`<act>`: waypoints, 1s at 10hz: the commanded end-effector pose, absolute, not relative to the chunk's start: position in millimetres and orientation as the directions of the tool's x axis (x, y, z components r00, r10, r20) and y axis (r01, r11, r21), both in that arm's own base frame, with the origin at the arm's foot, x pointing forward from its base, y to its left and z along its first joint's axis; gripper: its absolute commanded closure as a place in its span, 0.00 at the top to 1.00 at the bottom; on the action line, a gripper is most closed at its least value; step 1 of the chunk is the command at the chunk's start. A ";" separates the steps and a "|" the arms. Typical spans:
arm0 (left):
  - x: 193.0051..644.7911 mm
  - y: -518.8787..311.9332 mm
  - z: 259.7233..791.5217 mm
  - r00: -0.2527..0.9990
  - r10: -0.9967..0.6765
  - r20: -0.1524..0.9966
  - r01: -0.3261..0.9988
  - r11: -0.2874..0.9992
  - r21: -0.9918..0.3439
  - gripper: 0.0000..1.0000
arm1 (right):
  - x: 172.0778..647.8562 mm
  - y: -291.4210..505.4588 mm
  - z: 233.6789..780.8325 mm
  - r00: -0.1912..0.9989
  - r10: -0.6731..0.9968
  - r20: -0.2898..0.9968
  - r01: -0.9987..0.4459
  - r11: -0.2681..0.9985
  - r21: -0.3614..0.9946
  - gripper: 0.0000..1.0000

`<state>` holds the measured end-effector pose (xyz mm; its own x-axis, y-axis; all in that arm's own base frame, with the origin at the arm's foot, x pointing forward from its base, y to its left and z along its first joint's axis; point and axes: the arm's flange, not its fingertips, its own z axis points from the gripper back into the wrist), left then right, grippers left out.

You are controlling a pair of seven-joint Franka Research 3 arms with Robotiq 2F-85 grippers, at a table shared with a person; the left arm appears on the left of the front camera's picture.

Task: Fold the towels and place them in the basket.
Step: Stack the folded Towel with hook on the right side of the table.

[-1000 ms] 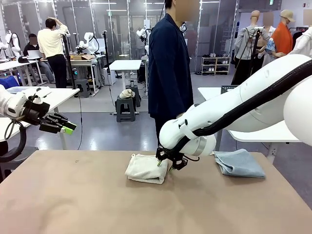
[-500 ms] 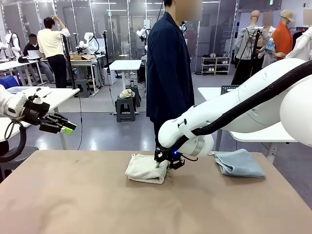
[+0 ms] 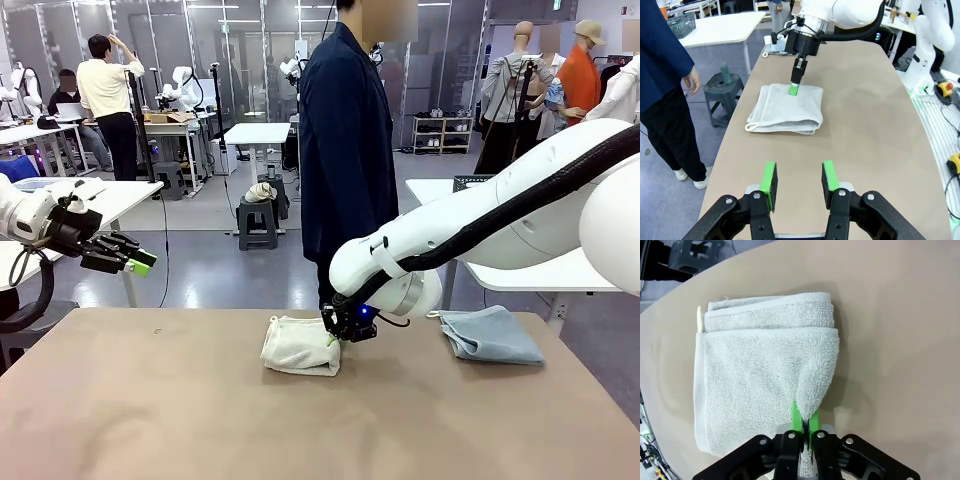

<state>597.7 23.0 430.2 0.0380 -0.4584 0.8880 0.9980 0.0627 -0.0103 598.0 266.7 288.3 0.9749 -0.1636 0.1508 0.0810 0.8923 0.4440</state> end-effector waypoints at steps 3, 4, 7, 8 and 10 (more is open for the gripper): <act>596.6 22.0 431.6 0.032 -0.465 0.885 0.998 0.054 -0.007 0.48 | 598.0 266.7 288.3 0.975 -0.164 0.151 0.081 0.892 0.444 0.00; 596.6 22.0 431.6 0.032 -0.465 0.885 0.998 0.054 -0.007 0.48 | 598.0 266.7 288.3 0.975 -0.164 0.151 0.081 0.892 0.444 0.00; 596.6 22.0 431.6 0.032 -0.465 0.885 0.998 0.054 -0.007 0.48 | 603.1 262.2 289.9 0.974 -0.082 0.213 -0.006 0.924 0.382 0.05; 596.6 22.0 431.6 0.032 -0.465 0.885 0.998 0.054 -0.007 0.48 | 602.5 254.3 303.3 0.974 -0.042 0.221 -0.051 0.916 0.399 0.05; 596.6 22.0 431.6 0.032 -0.465 0.885 0.998 0.054 -0.007 0.48 | 607.4 223.9 330.7 0.969 0.039 0.245 -0.137 0.908 0.396 0.05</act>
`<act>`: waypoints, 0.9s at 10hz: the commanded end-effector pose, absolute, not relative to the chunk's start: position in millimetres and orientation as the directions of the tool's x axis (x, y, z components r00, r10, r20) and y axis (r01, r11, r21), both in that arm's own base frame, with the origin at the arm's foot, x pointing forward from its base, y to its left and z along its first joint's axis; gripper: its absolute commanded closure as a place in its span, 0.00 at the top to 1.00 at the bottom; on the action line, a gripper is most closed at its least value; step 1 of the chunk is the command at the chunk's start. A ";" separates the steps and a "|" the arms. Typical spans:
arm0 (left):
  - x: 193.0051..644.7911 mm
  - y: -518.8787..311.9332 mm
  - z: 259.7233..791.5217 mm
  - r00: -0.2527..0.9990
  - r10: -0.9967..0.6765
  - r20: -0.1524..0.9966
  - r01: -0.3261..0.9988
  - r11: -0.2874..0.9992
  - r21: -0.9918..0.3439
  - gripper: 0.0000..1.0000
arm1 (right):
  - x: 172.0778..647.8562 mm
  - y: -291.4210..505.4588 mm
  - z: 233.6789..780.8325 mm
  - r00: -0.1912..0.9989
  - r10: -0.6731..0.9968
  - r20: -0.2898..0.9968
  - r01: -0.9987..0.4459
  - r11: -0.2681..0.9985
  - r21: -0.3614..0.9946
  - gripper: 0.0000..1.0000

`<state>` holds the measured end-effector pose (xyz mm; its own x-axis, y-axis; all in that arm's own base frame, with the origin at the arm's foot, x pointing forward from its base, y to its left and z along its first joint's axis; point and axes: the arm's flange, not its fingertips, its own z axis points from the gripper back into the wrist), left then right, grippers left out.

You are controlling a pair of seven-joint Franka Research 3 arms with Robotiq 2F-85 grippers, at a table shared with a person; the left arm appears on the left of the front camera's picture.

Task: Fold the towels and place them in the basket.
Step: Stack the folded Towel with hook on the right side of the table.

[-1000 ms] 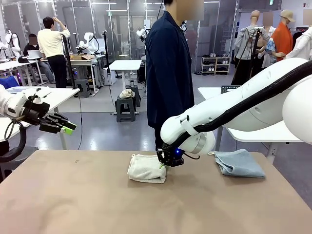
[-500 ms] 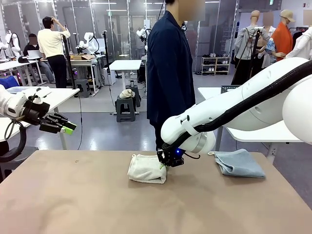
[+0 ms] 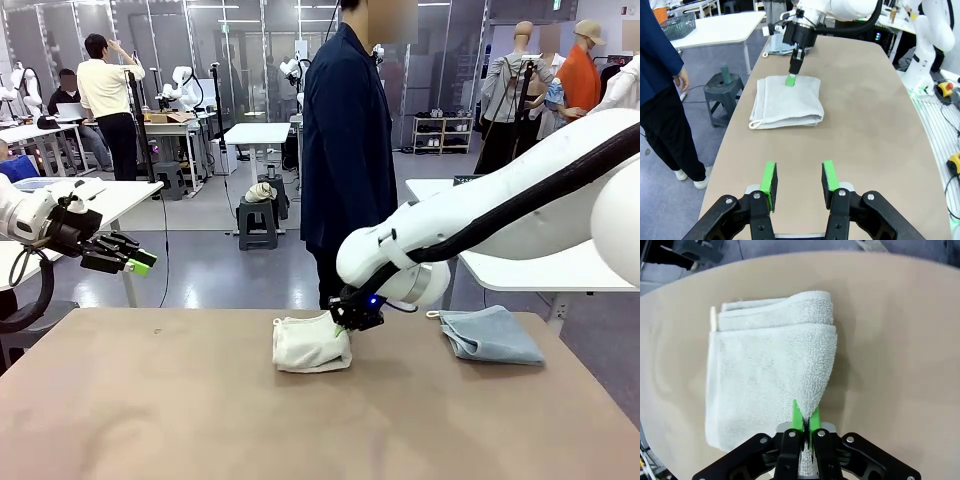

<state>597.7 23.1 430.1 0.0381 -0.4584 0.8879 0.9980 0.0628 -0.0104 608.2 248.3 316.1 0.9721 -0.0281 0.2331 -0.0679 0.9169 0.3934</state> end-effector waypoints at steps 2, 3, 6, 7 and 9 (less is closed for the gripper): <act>596.6 22.0 431.6 0.032 -0.465 0.885 0.998 0.054 -0.007 0.48 | 610.3 179.8 360.7 0.958 0.077 0.278 -0.184 0.904 0.386 0.05; 596.6 22.0 431.6 0.032 -0.465 0.885 0.998 0.054 -0.007 0.48 | 611.4 157.8 373.6 0.949 0.087 0.304 -0.200 0.910 0.364 0.05; 596.6 22.0 431.6 0.032 -0.465 0.885 0.998 0.054 -0.007 0.48 | 618.4 93.2 412.8 0.908 0.136 0.395 -0.275 0.906 0.321 0.05; 596.6 22.0 431.6 0.032 -0.465 0.885 0.998 0.054 -0.007 0.48 | 626.1 75.9 421.0 0.901 0.144 0.409 -0.281 0.912 0.298 0.05; 596.6 22.0 431.6 0.032 -0.465 0.885 0.998 0.054 -0.007 0.48 | 639.0 43.5 435.7 0.908 0.138 0.396 -0.270 0.915 0.300 0.05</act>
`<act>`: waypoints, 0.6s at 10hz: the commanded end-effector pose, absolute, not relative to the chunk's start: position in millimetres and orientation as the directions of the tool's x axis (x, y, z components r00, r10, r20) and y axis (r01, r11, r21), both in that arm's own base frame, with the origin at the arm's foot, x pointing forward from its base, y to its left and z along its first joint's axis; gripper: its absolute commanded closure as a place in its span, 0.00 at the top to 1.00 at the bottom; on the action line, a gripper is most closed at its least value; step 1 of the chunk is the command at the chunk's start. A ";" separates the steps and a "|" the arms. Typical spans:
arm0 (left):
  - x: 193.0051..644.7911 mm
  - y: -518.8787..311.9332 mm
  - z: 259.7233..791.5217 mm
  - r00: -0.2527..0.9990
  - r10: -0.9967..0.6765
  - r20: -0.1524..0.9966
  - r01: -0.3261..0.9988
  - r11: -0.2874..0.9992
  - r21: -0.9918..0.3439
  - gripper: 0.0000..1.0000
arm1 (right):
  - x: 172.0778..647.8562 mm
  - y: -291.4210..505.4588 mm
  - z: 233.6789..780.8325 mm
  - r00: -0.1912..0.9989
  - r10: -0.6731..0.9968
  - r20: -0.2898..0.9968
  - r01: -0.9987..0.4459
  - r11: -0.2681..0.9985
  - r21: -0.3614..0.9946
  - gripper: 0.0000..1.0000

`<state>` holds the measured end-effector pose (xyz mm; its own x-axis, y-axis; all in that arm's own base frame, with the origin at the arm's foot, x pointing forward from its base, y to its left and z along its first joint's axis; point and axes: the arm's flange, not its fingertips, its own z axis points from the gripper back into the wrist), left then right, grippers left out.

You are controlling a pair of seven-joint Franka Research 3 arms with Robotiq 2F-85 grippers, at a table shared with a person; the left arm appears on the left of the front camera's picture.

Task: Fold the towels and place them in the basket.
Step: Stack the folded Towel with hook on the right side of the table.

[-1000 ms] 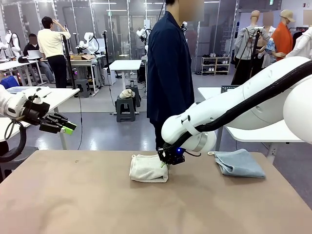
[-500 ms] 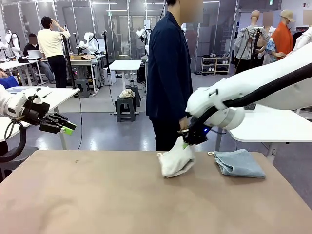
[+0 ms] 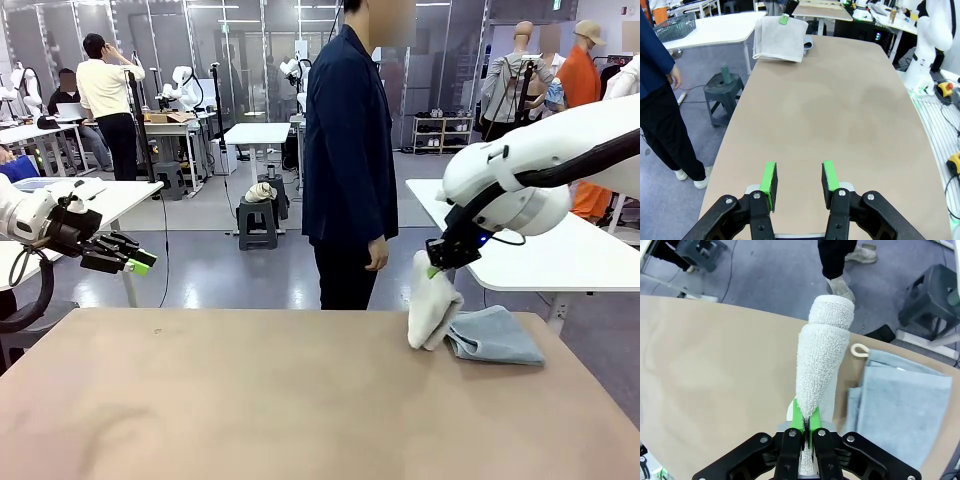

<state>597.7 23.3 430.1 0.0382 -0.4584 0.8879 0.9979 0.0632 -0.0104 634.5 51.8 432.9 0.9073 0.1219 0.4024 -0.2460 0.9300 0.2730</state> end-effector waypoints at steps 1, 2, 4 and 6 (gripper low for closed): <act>596.6 22.0 431.6 0.032 -0.465 0.885 0.998 0.054 -0.007 0.48 | 638.9 32.8 443.7 0.912 0.136 0.388 -0.269 0.911 0.313 0.05; 596.6 22.0 431.6 0.032 -0.465 0.885 0.998 0.054 -0.007 0.48 | 638.9 23.6 449.2 0.915 0.152 0.374 -0.279 0.907 0.315 0.05; 596.6 22.0 431.6 0.032 -0.465 0.885 0.998 0.054 -0.007 0.48 | 642.8 5.8 454.8 0.917 0.176 0.359 -0.297 0.900 0.318 0.05; 596.6 22.0 431.6 0.032 -0.465 0.885 0.998 0.054 -0.007 0.48 | 645.4 -2.0 450.1 0.930 0.137 0.341 -0.251 0.915 0.316 0.05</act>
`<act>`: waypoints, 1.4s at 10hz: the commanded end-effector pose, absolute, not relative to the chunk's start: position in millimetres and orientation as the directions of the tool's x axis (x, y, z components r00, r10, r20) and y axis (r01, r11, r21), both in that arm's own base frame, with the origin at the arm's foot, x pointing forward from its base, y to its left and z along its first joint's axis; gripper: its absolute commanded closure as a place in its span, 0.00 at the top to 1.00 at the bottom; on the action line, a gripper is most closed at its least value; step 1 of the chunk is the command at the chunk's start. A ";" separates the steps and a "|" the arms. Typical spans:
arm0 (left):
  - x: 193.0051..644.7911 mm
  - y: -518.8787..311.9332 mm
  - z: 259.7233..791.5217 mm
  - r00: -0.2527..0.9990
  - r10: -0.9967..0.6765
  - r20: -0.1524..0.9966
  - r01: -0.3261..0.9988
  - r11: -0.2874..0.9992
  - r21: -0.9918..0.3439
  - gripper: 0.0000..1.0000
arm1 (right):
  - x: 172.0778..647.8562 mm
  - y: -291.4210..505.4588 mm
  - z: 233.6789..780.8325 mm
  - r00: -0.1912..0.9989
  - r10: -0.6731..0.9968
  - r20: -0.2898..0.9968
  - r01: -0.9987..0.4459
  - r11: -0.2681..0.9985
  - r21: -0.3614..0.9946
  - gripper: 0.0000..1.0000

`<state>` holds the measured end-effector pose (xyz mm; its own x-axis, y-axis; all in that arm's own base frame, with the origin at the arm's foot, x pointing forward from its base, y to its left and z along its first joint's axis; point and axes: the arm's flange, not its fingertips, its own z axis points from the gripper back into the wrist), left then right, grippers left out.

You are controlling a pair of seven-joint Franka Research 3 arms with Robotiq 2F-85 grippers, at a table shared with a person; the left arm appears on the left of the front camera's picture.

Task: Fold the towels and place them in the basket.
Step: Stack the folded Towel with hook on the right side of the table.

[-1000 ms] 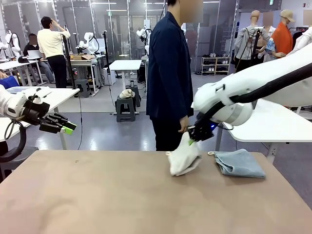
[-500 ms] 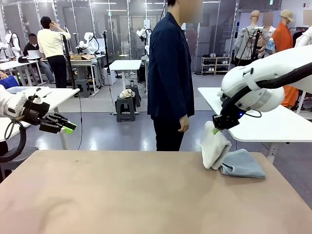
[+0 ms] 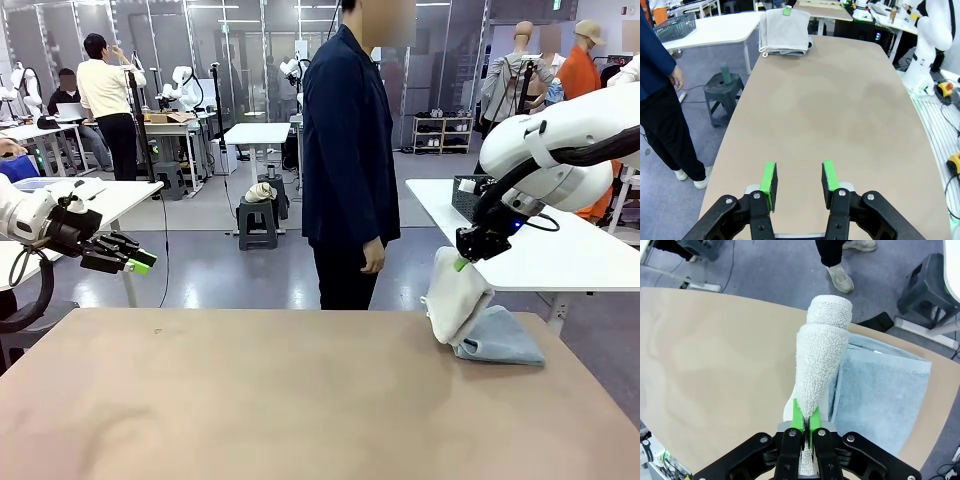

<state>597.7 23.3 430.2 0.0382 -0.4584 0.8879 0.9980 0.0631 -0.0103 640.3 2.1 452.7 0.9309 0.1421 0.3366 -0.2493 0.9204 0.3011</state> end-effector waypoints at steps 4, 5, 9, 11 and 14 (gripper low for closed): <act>596.6 22.0 431.6 0.032 -0.465 0.885 0.998 0.054 -0.007 0.48 | 639.3 8.0 453.9 0.928 0.149 0.342 -0.258 0.919 0.299 0.05; 596.6 22.0 431.6 0.032 -0.465 0.885 0.998 0.054 -0.007 0.48 | 639.3 8.0 453.9 0.928 0.149 0.342 -0.258 0.919 0.299 0.05; 596.6 22.0 431.6 0.032 -0.465 0.885 0.998 0.054 -0.007 0.48 | 650.9 -19.9 444.0 0.929 0.220 0.297 -0.310 0.901 0.303 0.06; 596.6 22.0 431.6 0.032 -0.465 0.885 0.998 0.054 -0.007 0.48 | 663.4 -56.5 433.0 0.938 0.242 0.247 -0.322 0.872 0.369 0.06; 596.6 22.0 431.6 0.032 -0.465 0.885 0.998 0.054 -0.007 0.48 | 679.1 -95.2 411.6 0.943 0.252 0.219 -0.325 0.840 0.435 0.06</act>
<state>597.7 23.3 430.2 0.0382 -0.4585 0.8879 0.9980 0.0631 -0.0103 662.4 -90.6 410.5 0.9477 0.2390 0.2115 -0.3063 0.8674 0.3922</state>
